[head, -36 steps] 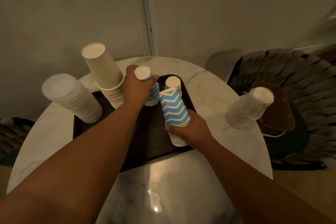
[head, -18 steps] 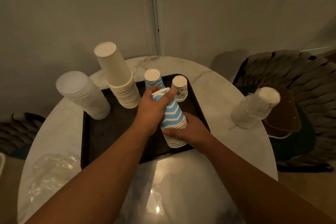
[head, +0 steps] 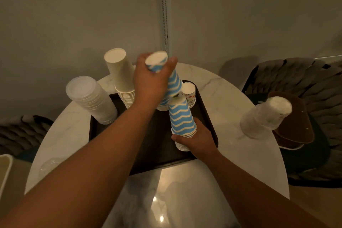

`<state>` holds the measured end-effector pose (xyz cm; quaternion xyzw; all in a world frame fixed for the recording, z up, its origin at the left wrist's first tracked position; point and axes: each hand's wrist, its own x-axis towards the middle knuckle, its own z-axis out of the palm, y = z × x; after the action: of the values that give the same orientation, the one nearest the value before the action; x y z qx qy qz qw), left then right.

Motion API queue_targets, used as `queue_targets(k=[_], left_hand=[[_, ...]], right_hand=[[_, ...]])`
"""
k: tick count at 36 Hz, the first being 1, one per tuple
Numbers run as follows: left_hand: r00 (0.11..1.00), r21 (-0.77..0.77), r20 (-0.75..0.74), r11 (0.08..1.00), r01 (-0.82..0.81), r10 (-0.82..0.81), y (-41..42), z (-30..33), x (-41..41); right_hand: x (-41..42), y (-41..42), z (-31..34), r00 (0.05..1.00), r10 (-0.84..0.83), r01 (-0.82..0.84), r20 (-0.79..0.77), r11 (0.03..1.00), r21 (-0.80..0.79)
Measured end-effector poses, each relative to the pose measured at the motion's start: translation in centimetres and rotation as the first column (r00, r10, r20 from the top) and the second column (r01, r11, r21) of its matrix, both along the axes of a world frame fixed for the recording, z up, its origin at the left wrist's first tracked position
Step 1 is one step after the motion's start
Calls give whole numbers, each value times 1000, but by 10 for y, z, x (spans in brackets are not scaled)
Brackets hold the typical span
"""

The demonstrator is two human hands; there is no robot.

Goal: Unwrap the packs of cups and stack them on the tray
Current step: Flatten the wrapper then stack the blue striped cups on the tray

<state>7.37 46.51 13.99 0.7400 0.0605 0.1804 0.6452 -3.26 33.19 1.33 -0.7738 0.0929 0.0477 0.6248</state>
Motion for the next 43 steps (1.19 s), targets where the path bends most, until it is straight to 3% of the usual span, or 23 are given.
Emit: queue_targets(k=[2,4,14,21,24,28,35,43], left_hand=[[993,69,120,997,-28,19,4,14,13],[989,136,148,990,-32,12,7,16,23],[991,327,-122,941,85,-47,11,-33,32],[964,317,-259,937,144,-61,14,-51,26],[983,329,-185,943,54,8,11,-45,12],[997,192,-76,981,38,-23,-1,-43,-31],[879,87,-413,951,298,-238,-15,-72,-58],[910,144,-360,952,270,-204,-21,-69,-55]], right_hand=[[2,-2,-7,1000,9,-9,-20,1000,22],[4,-3,-15,999,14,-12,-40,999,40],[5,-7,-25,999,1,3,-33,993,121],[6,-6,-27,999,15,-10,-46,994,111],[7,-7,-29,998,17,-10,-57,993,117],[7,-8,-28,996,30,-19,-80,991,131],[9,-7,-22,994,61,-53,-90,995,88],[8,-7,-16,996,64,-59,-57,994,94]])
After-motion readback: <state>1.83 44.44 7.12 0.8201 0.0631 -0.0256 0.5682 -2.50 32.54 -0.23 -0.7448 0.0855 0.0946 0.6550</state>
